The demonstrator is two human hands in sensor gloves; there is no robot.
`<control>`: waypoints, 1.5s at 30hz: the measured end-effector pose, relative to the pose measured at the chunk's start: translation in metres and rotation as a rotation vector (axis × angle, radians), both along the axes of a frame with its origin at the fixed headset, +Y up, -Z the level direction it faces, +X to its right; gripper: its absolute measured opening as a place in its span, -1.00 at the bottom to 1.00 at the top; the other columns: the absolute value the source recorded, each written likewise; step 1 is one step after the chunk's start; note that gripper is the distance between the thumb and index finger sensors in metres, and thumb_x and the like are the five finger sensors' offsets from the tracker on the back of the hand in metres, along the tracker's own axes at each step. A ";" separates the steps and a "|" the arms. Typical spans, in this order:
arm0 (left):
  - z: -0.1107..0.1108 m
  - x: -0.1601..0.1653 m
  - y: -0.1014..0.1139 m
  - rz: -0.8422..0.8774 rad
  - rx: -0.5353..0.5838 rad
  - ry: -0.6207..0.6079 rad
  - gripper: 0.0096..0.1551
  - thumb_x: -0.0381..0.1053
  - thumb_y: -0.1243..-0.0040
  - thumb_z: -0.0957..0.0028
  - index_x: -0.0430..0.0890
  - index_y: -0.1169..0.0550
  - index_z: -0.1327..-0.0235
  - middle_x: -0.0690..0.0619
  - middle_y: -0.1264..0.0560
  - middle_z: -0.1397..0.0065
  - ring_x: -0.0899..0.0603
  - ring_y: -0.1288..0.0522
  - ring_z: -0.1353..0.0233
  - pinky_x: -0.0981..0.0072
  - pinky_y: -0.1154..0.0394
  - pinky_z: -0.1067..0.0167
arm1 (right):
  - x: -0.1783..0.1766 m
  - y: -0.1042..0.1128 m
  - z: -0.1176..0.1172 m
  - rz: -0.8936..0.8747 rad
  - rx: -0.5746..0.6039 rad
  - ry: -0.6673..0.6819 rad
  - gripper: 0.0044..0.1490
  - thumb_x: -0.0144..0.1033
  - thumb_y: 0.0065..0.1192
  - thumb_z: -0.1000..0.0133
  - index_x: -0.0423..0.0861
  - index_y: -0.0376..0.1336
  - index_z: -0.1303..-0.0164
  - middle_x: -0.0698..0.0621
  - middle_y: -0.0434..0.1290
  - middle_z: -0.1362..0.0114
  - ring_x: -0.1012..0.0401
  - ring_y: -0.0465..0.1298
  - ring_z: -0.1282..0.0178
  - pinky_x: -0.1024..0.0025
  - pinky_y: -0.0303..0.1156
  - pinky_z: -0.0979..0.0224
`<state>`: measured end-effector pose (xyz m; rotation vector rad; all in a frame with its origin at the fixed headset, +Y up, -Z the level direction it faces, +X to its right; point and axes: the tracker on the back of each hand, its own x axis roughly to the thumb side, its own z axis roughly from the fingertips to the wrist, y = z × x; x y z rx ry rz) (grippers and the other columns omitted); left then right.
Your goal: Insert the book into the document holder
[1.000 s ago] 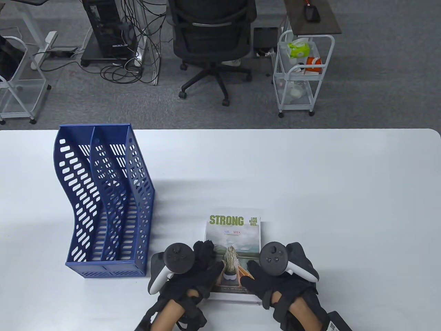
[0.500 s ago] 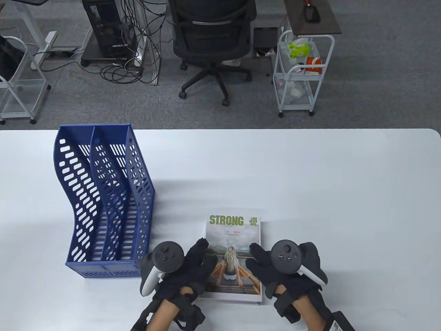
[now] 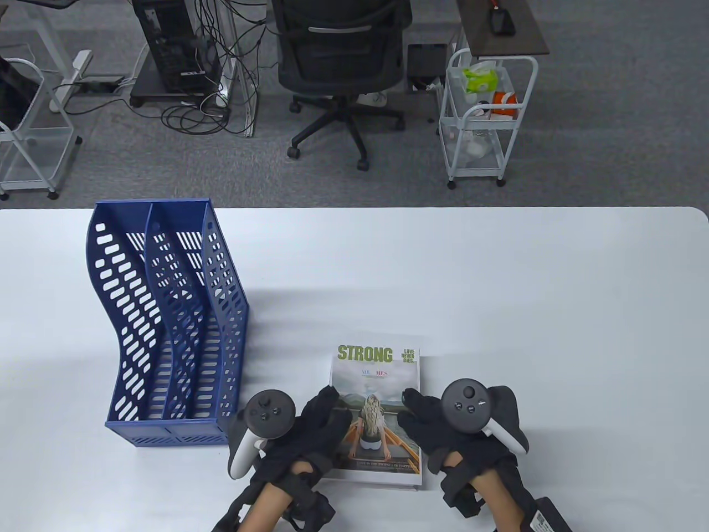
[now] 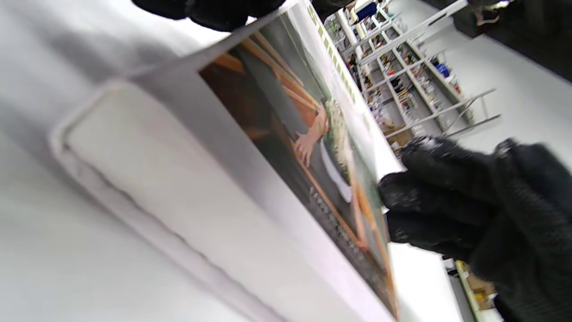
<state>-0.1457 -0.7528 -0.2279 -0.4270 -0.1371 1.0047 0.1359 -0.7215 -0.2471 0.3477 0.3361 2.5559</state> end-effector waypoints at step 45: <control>0.005 -0.007 0.015 0.491 0.188 0.079 -0.10 0.45 0.14 -0.07 0.03 0.01 -0.53 -0.18 -0.18 -0.59 -0.29 -0.50 -0.37 -0.05 -0.49 -0.29 | -0.022 -0.024 0.000 -0.105 -0.141 0.123 -0.02 0.19 -0.01 -0.10 -0.23 0.00 -0.56 -0.32 0.39 -0.48 -0.25 0.45 -0.39 -0.32 0.14 -0.51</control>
